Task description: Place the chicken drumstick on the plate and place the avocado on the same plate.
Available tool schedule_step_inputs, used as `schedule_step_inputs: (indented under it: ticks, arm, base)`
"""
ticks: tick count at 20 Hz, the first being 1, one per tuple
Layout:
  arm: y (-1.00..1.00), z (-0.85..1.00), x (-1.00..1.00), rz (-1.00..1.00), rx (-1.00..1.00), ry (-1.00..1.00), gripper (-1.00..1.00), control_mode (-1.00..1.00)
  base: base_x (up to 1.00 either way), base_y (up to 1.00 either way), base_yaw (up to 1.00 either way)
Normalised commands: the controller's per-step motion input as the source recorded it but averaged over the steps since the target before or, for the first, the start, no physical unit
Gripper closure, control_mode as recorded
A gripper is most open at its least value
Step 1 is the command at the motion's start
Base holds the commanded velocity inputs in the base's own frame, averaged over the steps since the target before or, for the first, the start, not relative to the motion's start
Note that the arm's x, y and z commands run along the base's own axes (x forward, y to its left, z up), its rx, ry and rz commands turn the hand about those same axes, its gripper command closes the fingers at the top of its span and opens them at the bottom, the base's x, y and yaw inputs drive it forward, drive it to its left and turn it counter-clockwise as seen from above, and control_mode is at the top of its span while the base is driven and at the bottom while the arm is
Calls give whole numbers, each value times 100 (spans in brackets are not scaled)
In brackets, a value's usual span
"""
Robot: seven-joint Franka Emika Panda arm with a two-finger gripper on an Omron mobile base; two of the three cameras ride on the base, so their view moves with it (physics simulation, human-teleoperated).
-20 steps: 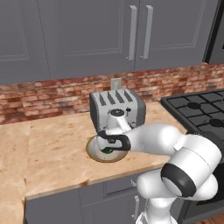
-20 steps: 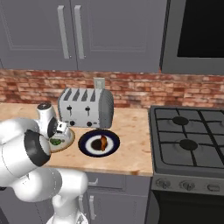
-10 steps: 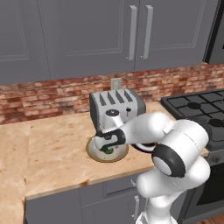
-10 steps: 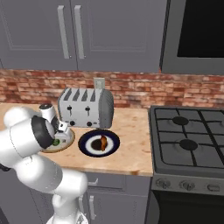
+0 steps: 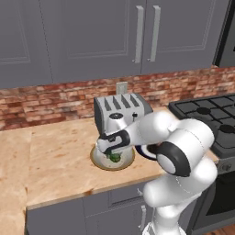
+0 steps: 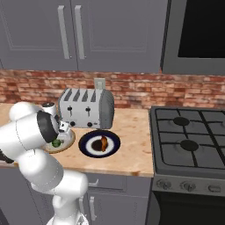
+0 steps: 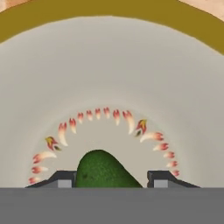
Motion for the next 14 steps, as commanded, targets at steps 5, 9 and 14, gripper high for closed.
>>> schedule_step_inputs:
  ticks: [5, 9, 14]
  arm:
    - [-1, 3, -4, -3, 0, 4, 100, -100]
    - [-14, 29, -30, -9, -2, -6, 100, -100]
    - [-47, 44, -28, -10, 0, -13, 100, -100]
  base:
    - [0, 0, 0]
    - [0, 0, 0]
    - [0, 0, 0]
